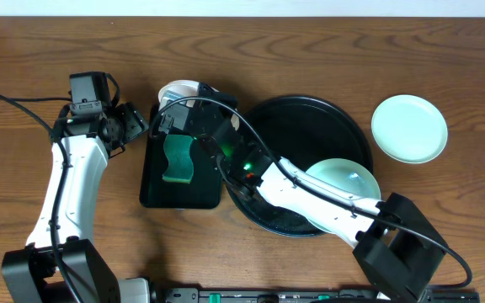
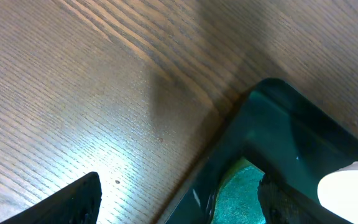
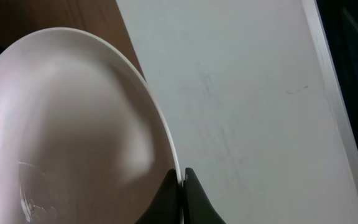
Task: Clean dirty plates on tray and stack at the side
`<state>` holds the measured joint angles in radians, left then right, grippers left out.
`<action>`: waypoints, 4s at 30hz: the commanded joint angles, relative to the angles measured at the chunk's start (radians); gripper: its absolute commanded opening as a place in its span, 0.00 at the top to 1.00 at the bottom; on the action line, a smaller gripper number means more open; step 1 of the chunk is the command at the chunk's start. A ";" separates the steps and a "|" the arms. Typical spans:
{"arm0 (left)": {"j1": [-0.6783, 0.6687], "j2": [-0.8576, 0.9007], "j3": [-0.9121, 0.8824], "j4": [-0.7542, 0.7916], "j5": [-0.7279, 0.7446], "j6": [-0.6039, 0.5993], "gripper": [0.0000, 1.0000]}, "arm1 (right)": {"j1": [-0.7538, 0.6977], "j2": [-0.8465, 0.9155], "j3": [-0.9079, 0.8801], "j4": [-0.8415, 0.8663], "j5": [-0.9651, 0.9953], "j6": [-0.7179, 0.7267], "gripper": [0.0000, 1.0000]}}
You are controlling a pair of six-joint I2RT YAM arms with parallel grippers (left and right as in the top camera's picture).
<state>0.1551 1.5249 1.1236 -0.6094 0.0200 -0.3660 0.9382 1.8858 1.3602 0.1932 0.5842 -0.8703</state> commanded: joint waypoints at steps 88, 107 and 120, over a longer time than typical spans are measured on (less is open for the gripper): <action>0.001 -0.005 0.014 -0.003 -0.003 0.002 0.19 | -0.309 -0.032 0.018 -0.116 -0.208 1.176 0.99; 0.001 -0.005 0.014 -0.003 -0.003 0.002 0.19 | -0.786 -0.130 0.018 -0.507 -1.089 1.506 0.99; 0.001 -0.005 0.014 -0.003 -0.003 0.002 0.19 | -1.208 -0.130 0.018 -0.932 -0.964 1.505 0.99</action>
<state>0.1551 1.5249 1.1236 -0.6094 0.0200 -0.3656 -0.2001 1.7718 1.3670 -0.6918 -0.4519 0.6262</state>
